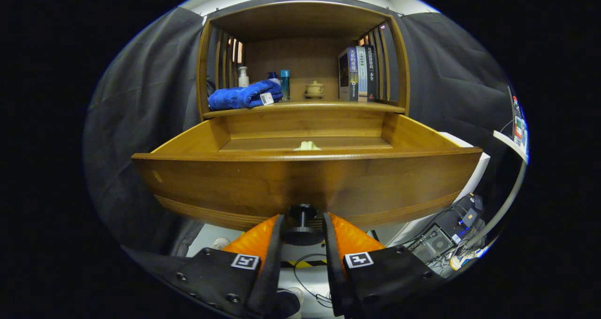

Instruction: Pull open the drawer, take out the items inside it, and place them on the countertop above the cabinet.

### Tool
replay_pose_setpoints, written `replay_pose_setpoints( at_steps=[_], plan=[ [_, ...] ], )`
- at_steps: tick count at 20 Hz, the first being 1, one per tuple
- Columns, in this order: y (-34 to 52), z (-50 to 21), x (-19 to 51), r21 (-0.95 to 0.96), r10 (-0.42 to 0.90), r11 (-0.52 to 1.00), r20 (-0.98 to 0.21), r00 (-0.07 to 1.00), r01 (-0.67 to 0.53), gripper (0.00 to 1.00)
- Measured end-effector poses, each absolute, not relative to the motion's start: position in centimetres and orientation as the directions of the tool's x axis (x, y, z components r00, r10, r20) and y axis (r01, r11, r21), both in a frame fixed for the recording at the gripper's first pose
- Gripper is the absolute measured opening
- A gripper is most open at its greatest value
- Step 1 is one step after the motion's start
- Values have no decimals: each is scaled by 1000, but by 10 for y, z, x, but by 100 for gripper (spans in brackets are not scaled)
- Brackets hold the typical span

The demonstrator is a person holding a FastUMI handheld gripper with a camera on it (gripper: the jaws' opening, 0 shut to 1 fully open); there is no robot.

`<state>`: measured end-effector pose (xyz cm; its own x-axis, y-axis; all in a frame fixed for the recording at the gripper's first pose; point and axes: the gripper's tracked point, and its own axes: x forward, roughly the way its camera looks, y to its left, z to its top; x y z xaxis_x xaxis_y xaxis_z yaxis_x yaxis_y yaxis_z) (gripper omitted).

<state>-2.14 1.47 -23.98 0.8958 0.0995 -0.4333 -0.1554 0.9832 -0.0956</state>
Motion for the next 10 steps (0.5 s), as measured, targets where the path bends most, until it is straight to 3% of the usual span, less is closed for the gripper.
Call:
replay_pose_setpoints(
  at_steps=[1,6,10],
  plan=[
    [18,-232,-21,-98,103,982,-422,901,-159,55],
    [28,-176,-22,-100,133,979,-354,926,-179,100],
    [36,-129,-15,-13,168,983,-310,936,-181,99]
  ],
)
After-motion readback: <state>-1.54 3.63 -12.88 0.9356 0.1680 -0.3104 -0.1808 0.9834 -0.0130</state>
